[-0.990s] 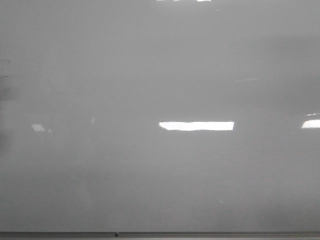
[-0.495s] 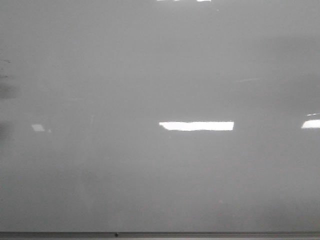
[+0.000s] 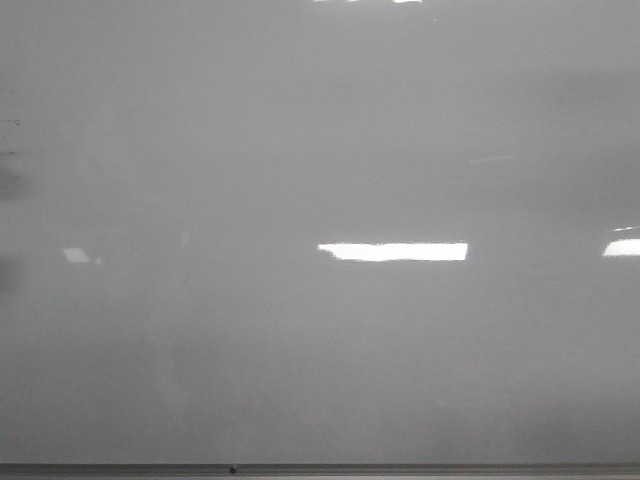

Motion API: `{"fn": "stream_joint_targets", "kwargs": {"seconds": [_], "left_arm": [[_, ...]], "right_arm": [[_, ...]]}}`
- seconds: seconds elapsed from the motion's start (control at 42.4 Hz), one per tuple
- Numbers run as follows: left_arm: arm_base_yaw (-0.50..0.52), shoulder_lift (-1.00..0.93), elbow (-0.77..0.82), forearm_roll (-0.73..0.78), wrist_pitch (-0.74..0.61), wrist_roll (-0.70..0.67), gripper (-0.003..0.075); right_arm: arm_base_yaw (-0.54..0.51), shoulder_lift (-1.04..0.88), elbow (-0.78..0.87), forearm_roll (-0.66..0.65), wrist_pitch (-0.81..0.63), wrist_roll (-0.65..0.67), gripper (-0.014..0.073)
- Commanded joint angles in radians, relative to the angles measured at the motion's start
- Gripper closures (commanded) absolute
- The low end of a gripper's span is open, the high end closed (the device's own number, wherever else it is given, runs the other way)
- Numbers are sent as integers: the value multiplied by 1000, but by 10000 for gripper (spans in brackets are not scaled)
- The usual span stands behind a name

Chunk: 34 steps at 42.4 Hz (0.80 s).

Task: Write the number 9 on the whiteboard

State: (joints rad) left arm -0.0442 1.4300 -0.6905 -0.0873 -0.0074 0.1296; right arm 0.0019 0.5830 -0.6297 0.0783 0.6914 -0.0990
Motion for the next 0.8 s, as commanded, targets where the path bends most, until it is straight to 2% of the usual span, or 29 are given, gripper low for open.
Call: {"fn": "stream_joint_targets", "kwargs": {"seconds": [0.0,0.189,0.33,0.401,0.519,0.707,0.778], "left_arm": [[-35,-90,-59,73,72,-4,739],[-138,-148,-201,105,488,30,739],[-220,-154,-298,104,698,110,739],[-270,-154,-334,87,759,173,739],[-362,-154,-378,20,852,354,739],[-495,-154,-399,-161,895,557,739],[-550,-154,-399,-178,900,595,739]], "right_arm": [[0,14,-40,7,-52,-6,57],[0,88,-111,10,44,-6,57],[4,160,-169,12,107,-30,57],[15,189,-194,29,124,-61,57],[58,252,-228,84,128,-161,57],[137,331,-272,164,132,-319,57],[174,356,-287,199,136,-386,57]]}}
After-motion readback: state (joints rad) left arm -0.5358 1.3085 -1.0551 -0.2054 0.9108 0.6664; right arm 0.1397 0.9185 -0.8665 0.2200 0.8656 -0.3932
